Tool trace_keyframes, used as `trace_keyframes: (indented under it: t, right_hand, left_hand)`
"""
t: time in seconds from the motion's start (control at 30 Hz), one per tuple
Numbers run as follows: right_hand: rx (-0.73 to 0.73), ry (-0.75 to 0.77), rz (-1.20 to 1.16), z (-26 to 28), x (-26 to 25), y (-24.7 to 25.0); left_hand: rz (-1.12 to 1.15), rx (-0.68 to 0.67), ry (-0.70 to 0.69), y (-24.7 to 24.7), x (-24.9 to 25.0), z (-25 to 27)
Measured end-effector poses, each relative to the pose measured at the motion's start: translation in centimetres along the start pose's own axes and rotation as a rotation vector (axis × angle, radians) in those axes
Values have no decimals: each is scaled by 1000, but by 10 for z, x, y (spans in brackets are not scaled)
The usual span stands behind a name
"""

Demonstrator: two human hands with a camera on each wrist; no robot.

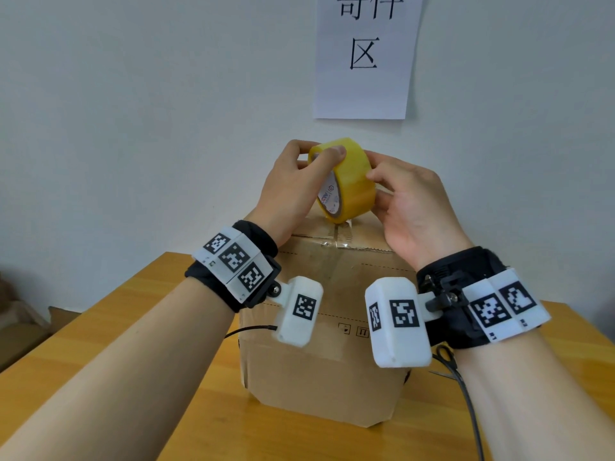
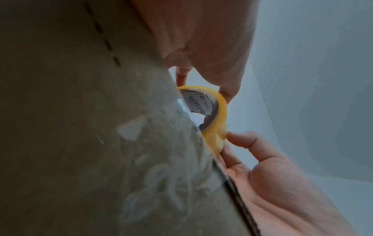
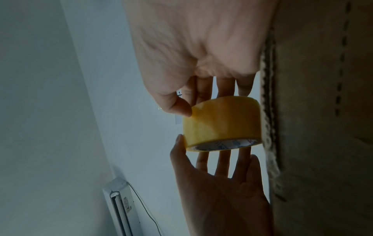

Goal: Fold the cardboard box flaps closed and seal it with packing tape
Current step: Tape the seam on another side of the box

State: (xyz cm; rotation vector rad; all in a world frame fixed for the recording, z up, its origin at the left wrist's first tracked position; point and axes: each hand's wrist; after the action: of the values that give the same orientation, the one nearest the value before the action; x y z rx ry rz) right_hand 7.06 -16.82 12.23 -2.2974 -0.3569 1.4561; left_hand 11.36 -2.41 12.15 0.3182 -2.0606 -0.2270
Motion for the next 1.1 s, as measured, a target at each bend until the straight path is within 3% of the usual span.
trace_keyframes:
  t: [1.1]
  right_hand:
    - [-24,-61,-19,2,-2,-3]
  left_hand:
    - [-8,-23,-60,-2,-1,1]
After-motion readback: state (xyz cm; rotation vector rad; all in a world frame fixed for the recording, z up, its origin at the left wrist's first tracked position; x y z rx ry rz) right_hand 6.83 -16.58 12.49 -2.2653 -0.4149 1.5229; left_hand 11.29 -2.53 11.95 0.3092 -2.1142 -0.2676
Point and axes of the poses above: each hand's wrist, its own z-axis away from the middle knuckle, its own y-axis out of the back of the hand, x = y × z, and after that the axes turned 13 degrees about -z, right-handed
